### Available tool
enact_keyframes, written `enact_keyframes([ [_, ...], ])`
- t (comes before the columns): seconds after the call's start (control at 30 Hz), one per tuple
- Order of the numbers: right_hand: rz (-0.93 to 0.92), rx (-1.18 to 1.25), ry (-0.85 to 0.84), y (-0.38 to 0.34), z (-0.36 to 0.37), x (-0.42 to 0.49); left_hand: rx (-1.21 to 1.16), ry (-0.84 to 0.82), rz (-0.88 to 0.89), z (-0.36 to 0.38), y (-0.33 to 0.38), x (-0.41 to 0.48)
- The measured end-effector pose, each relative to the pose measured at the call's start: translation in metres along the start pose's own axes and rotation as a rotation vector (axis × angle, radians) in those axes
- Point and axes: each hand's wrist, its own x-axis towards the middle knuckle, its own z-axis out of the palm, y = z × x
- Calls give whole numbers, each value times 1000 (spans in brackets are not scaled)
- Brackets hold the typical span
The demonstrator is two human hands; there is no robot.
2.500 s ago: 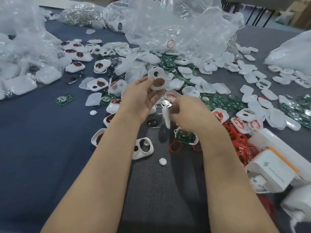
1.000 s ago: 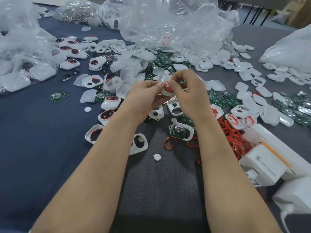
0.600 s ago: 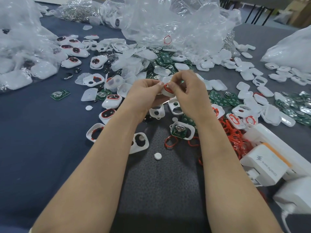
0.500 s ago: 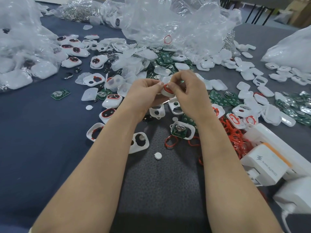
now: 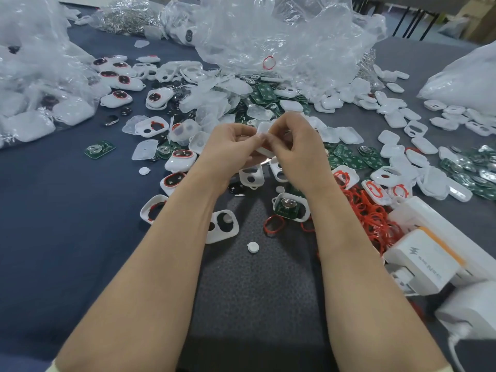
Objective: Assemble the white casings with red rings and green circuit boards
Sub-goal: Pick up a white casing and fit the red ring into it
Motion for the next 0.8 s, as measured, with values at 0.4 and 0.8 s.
enact_keyframes([
  [0.4,388,448,37,8,4,1,-174,-27,37,-1,-4,2],
  [0.8,345,92,33,1,-13,2,-168,388,184,-11,2,11],
])
